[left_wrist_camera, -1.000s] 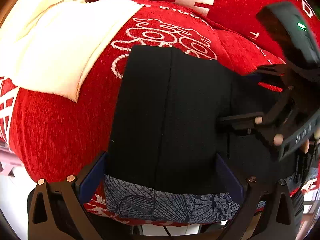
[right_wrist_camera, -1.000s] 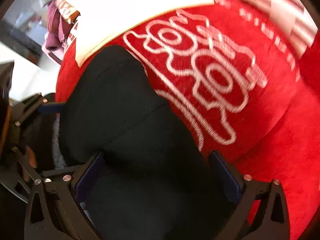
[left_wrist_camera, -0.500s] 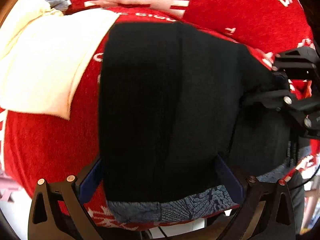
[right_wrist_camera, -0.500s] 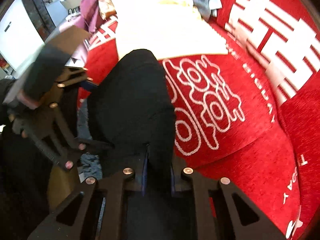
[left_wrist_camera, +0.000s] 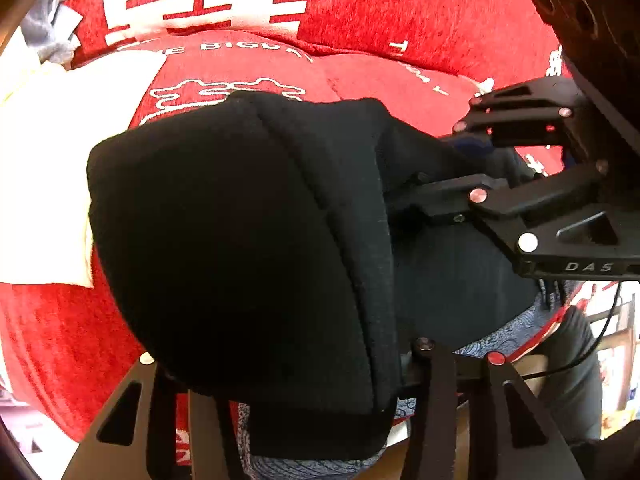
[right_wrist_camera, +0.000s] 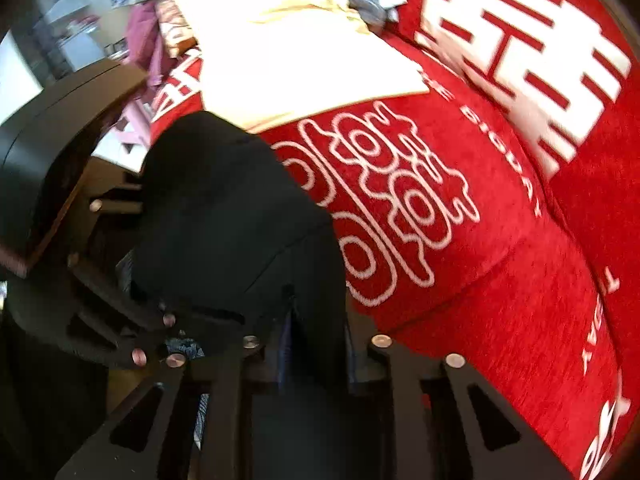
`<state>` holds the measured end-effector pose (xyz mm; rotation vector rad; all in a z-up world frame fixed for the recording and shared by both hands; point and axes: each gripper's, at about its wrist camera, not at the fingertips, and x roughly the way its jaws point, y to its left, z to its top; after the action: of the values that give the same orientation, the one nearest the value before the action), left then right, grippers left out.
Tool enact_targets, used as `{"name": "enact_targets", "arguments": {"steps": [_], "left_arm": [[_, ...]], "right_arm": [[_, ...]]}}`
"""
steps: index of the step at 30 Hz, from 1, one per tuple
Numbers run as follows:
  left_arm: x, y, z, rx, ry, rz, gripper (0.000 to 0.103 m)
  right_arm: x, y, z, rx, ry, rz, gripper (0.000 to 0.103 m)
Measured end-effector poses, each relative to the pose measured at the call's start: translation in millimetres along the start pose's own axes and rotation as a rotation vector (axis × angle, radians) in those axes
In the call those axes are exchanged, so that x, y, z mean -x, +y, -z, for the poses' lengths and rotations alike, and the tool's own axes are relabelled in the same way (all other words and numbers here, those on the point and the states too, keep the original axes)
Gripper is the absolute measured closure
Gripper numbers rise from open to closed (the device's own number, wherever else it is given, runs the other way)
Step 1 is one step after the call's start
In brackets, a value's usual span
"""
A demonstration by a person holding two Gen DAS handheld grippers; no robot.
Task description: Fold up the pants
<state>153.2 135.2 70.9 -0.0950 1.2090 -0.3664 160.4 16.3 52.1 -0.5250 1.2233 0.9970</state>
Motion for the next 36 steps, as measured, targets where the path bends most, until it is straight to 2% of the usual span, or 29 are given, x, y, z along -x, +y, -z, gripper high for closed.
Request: {"name": "enact_targets", "arguments": {"steps": [1, 3, 4, 7, 8, 11, 13, 16, 19, 22, 24, 25, 29, 32, 33, 36], "left_arm": [[0, 1, -1, 0.01, 0.009, -0.001, 0.054], [-3, 7, -2, 0.052, 0.045, 0.007, 0.054], [-3, 11, -1, 0.065, 0.054, 0.015, 0.054], [-3, 10, 0, 0.065, 0.059, 0.001, 0.054], [-3, 8, -1, 0.063, 0.059, -0.006, 0.054], [4, 3, -4, 0.064, 0.055, -0.021, 0.054], [13, -2, -6, 0.059, 0.042, -0.023, 0.054], [28, -15, -11, 0.021, 0.014, -0.039, 0.054], [41, -36, -20, -0.024, -0.011, -0.055, 0.056], [57, -60, -32, -0.064, -0.042, -0.053, 0.057], [70, -81, -39, -0.099, -0.067, -0.053, 0.057], [75, -95, -44, -0.122, -0.077, -0.052, 0.057], [83, -145, -54, -0.216, -0.095, -0.059, 0.058], [79, -182, -61, -0.282, -0.092, -0.068, 0.059], [76, -191, -62, -0.298, -0.086, -0.069, 0.066], [67, -226, -67, -0.347, -0.059, -0.068, 0.066]], "right_arm": [[3, -3, 0, -0.022, -0.005, 0.02, 0.066], [18, -14, 7, -0.093, -0.045, 0.076, 0.05], [26, -21, 13, -0.141, -0.063, 0.118, 0.046], [33, -37, 44, -0.267, -0.046, 0.276, 0.044], [29, -39, 55, -0.314, -0.028, 0.296, 0.044], [4, -38, 89, -0.461, 0.034, 0.274, 0.044], [10, -26, 104, -0.517, -0.044, 0.311, 0.044], [20, -2, 120, -0.576, -0.063, 0.259, 0.044], [32, 20, 140, -0.526, -0.034, 0.243, 0.043], [76, 23, 163, -0.543, -0.131, 0.311, 0.041], [102, 11, 183, -0.592, -0.184, 0.378, 0.028], [110, 2, 194, -0.623, -0.191, 0.411, 0.026], [116, -35, 234, -0.757, -0.151, 0.456, 0.026], [97, -53, 262, -0.83, -0.034, 0.461, 0.026], [103, -50, 266, -0.821, -0.076, 0.453, 0.026], [122, -44, 274, -0.816, -0.093, 0.48, 0.025]]}}
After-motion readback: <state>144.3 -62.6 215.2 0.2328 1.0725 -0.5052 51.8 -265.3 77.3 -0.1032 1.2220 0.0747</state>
